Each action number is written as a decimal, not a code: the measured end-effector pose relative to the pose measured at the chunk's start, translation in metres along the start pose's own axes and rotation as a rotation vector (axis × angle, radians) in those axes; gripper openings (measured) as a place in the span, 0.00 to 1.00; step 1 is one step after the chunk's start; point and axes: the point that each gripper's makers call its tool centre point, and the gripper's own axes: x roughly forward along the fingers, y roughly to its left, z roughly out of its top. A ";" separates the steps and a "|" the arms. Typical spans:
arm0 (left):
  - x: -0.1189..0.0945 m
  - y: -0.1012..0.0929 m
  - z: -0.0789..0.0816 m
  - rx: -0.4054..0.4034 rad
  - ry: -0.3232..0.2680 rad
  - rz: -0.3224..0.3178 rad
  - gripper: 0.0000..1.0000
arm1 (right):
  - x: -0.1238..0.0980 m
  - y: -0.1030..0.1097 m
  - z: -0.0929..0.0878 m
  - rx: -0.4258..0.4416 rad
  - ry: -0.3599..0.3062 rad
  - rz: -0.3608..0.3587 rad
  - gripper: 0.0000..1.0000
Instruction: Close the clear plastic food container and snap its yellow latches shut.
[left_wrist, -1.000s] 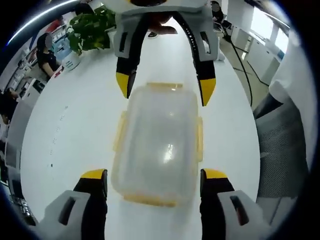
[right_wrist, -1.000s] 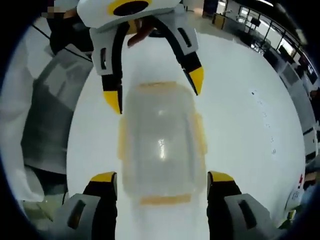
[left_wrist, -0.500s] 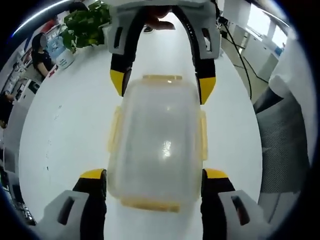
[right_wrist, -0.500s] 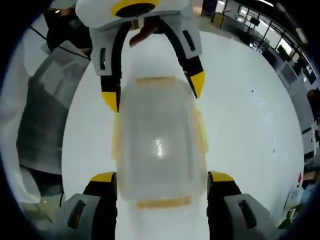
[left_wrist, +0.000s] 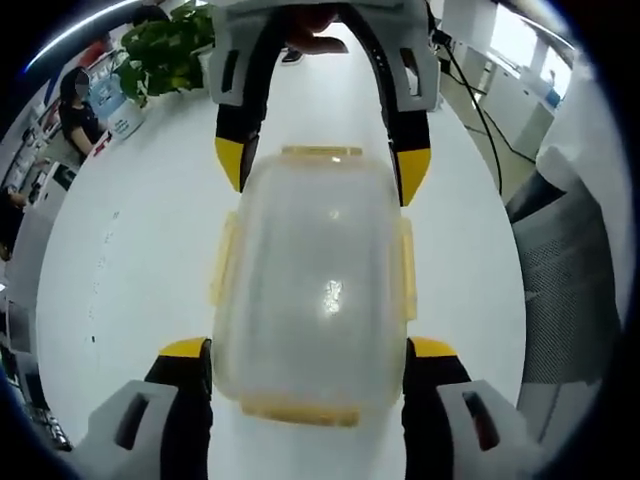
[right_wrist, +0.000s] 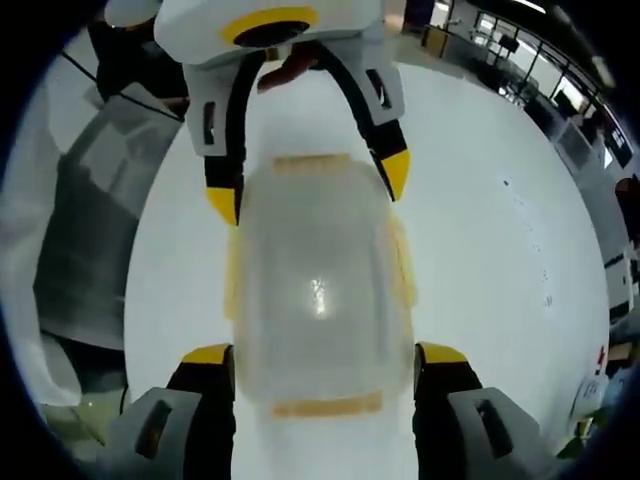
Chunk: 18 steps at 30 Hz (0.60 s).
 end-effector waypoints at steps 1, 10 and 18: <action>0.000 0.000 0.000 0.000 0.000 0.000 0.79 | 0.000 0.000 0.000 0.000 0.000 0.000 0.73; -0.001 -0.003 -0.004 0.000 0.005 -0.002 0.80 | 0.002 0.003 0.003 0.003 -0.010 -0.002 0.73; -0.004 -0.006 -0.010 -0.012 -0.012 0.003 0.80 | 0.004 0.006 0.008 -0.002 -0.006 -0.003 0.73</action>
